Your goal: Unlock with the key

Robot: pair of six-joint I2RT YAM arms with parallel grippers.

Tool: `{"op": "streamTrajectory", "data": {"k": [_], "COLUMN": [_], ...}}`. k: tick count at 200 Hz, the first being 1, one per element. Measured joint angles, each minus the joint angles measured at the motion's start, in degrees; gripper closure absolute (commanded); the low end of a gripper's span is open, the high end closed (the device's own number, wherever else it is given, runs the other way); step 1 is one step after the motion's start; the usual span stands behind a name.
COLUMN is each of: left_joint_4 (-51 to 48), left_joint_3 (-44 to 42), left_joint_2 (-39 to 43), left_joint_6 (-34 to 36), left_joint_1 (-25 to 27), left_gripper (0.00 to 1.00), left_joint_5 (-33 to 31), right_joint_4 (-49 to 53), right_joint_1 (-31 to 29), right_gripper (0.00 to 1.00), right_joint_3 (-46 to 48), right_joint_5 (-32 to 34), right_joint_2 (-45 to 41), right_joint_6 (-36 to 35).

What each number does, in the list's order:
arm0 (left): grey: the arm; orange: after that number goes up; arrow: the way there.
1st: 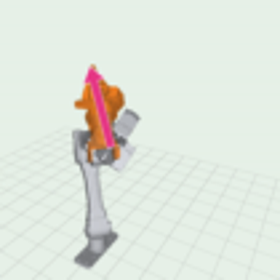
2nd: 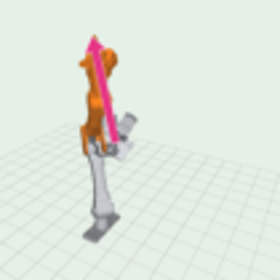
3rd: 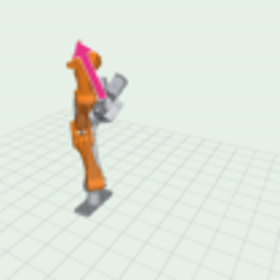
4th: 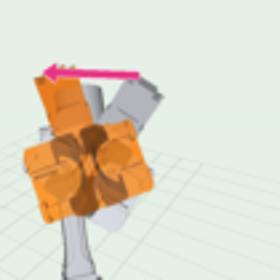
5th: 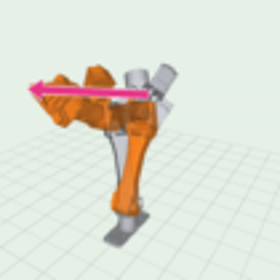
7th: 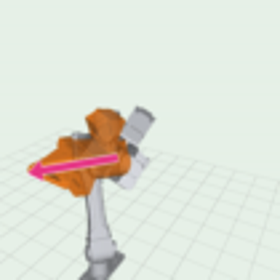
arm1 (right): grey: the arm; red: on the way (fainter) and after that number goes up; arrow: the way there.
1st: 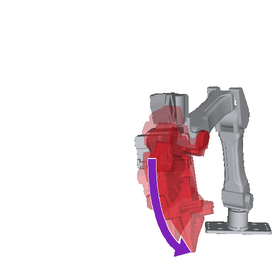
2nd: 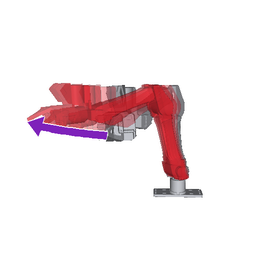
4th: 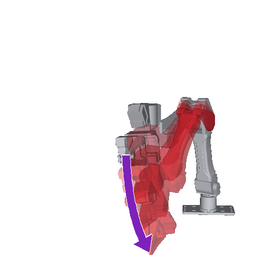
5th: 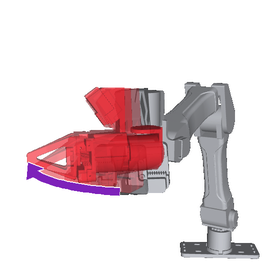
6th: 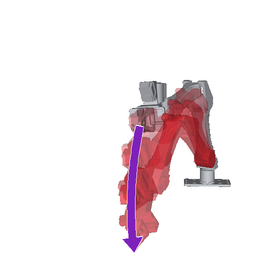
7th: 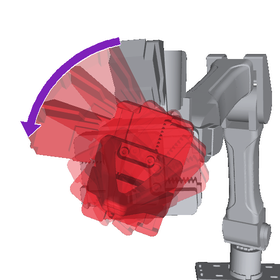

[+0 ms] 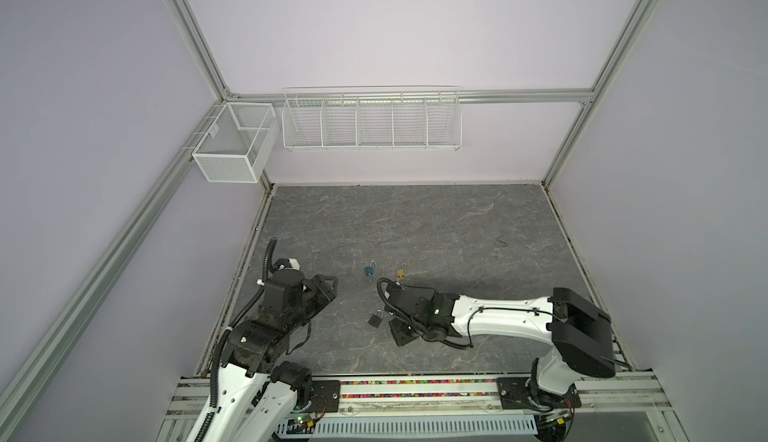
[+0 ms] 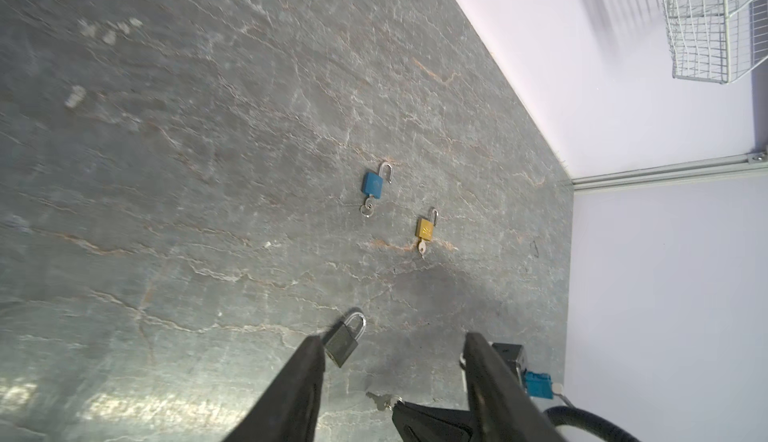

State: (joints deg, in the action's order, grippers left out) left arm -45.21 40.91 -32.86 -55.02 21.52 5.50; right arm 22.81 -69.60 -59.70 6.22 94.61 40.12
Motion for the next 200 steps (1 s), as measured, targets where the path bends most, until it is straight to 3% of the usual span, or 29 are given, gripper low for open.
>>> {"op": "streamTrajectory", "data": {"k": [43, 110, 163, 200], "left_joint_4": [12.48, 28.81, 39.34, 48.46], "left_joint_3": [-8.35, -10.38, -9.64, -9.53], "left_joint_2": [0.76, -4.02, -17.03, -23.98], "left_joint_6": [-11.74, -23.19, -27.34, -31.28], "left_joint_1": [-0.02, 0.52, 10.38, 17.68], "left_gripper": [0.42, 0.39, 0.32, 0.31], "left_joint_5": [8.46, 13.31, 11.1, 5.86], "right_joint_4": [0.5, 1.62, 2.45, 2.84], "right_joint_1": [3.91, 13.49, 20.52, 22.01], "right_gripper": [0.93, 0.93, 0.93, 0.93], "right_joint_3": [1.07, 1.4, 1.42, 1.42], "right_joint_5": [0.24, -2.27, -5.44, -6.91], "right_joint_2": [-5.66, -12.87, -16.24, -17.29], "right_joint_6": [-1.44, -2.86, -3.8, -4.17]}}
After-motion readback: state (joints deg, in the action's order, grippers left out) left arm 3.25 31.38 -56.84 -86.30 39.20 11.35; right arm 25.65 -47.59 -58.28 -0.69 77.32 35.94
